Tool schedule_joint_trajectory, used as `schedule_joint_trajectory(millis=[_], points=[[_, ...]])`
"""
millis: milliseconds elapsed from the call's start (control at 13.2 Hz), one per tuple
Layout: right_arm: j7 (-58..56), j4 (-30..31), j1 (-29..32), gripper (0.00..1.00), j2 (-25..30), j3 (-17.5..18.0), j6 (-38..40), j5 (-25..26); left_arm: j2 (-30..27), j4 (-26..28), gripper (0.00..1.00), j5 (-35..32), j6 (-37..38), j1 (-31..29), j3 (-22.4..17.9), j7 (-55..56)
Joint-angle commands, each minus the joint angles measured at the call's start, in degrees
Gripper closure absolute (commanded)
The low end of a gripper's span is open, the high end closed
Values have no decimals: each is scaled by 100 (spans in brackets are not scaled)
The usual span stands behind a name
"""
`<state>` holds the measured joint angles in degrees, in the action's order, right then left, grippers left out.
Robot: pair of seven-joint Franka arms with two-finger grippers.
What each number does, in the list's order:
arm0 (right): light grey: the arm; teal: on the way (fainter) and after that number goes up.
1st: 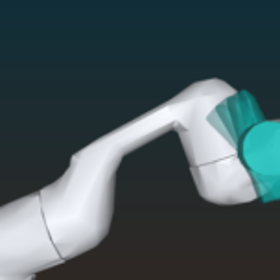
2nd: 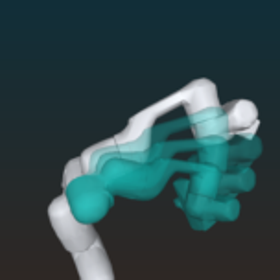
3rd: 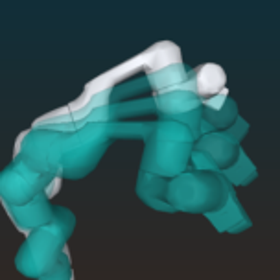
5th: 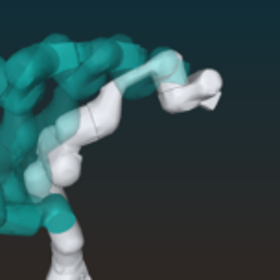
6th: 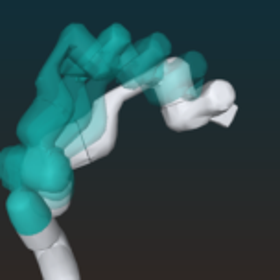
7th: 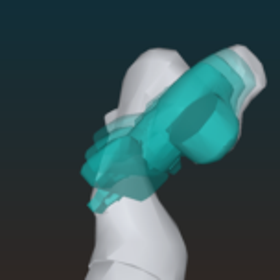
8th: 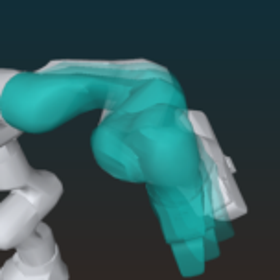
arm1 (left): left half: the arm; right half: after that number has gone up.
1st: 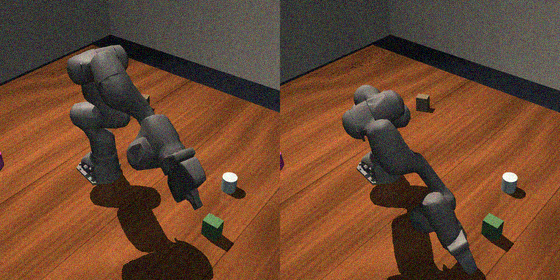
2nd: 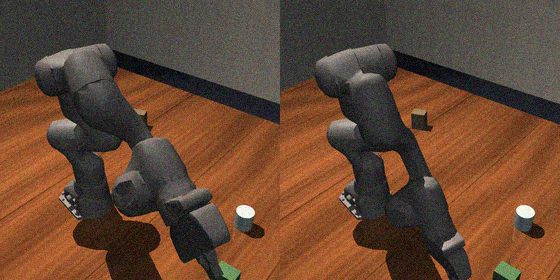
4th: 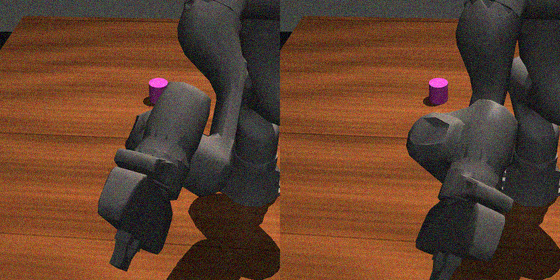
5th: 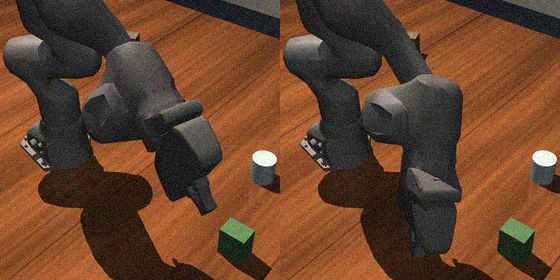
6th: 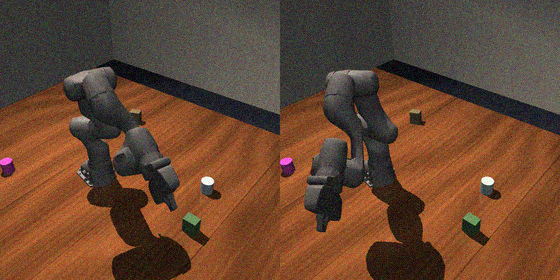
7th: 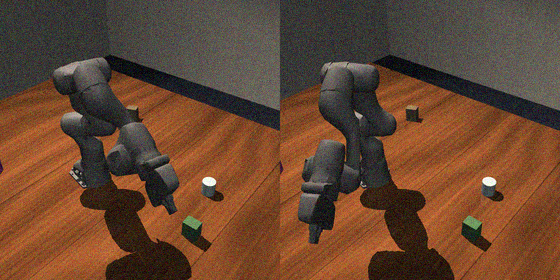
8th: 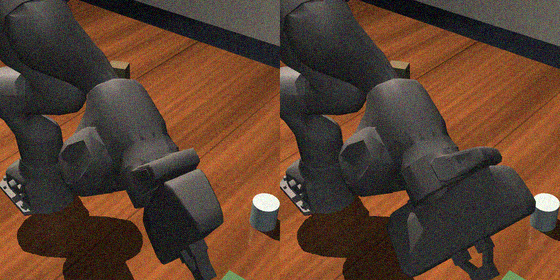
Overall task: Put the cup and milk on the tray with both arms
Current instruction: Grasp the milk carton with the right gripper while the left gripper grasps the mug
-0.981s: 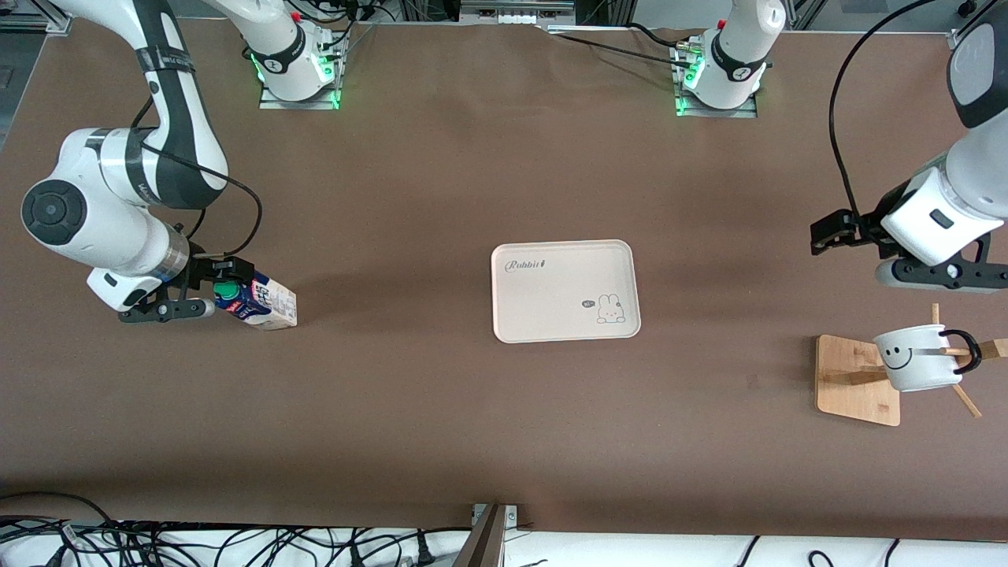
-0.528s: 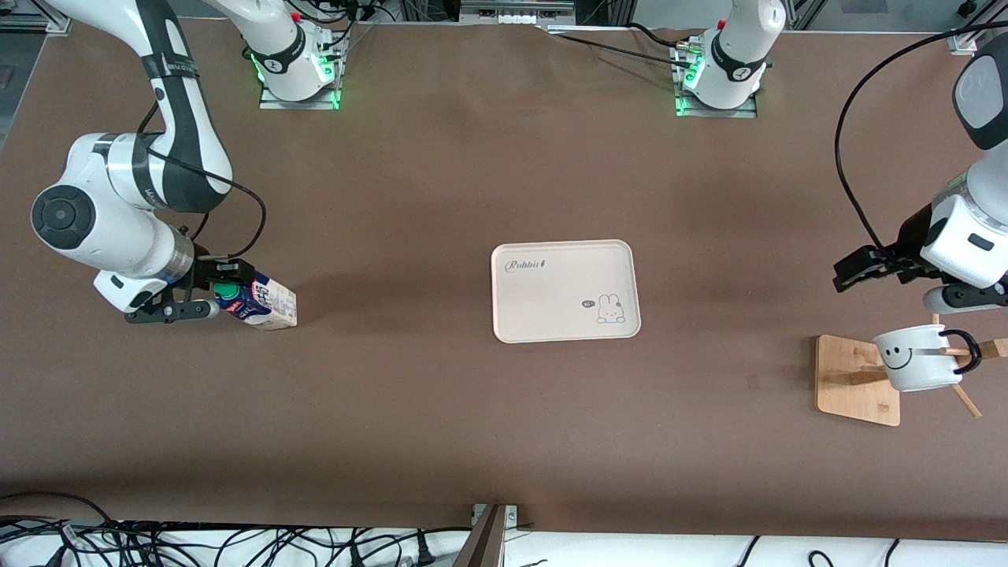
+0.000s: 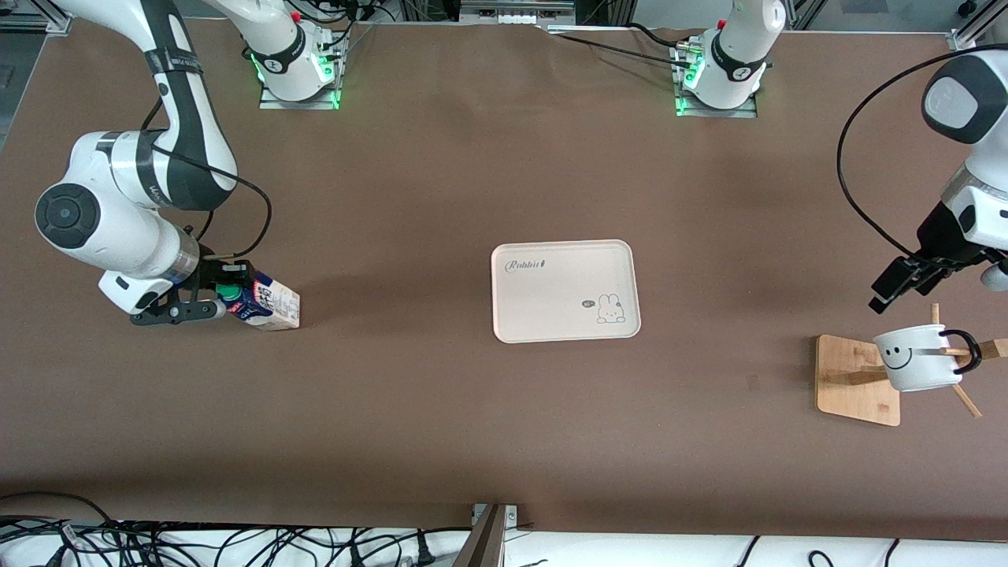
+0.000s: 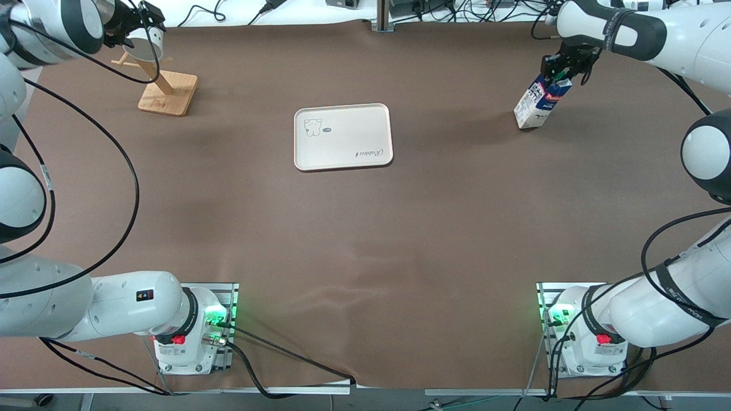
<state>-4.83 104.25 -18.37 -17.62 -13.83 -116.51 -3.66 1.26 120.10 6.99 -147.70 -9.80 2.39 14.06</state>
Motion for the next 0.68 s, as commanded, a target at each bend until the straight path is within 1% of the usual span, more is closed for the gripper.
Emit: schedule_joint_trajectory(millis=[0,75,151,226,377,453,528,604], points=[[139,-824,-70,46,-136,231,733,-353,224,145,0,660,-689,-48,68,-35],[270,-1106,-158,46,-250,240,961,-433,365,102,0,872,-734,-92,60,-35],[385,-1404,-385,46,-399,249,1138,-434,558,-90,0,1083,-734,-197,68,-44],[595,-1703,-744,46,-557,267,1279,-425,699,-188,0,1138,-734,-268,68,-79],[1262,-2143,-1237,46,-865,293,1447,-451,841,-312,0,1295,-734,-303,68,-114],[1717,-2346,-1553,46,-1014,389,1447,-486,946,-434,0,1392,-734,-303,68,-123],[2270,-2609,-1800,46,-1225,459,1412,-513,1095,-626,0,1419,-734,-303,77,-123],[2711,-2916,-2046,46,-1488,547,1395,-513,1166,-698,0,1437,-734,-295,77,-132]])
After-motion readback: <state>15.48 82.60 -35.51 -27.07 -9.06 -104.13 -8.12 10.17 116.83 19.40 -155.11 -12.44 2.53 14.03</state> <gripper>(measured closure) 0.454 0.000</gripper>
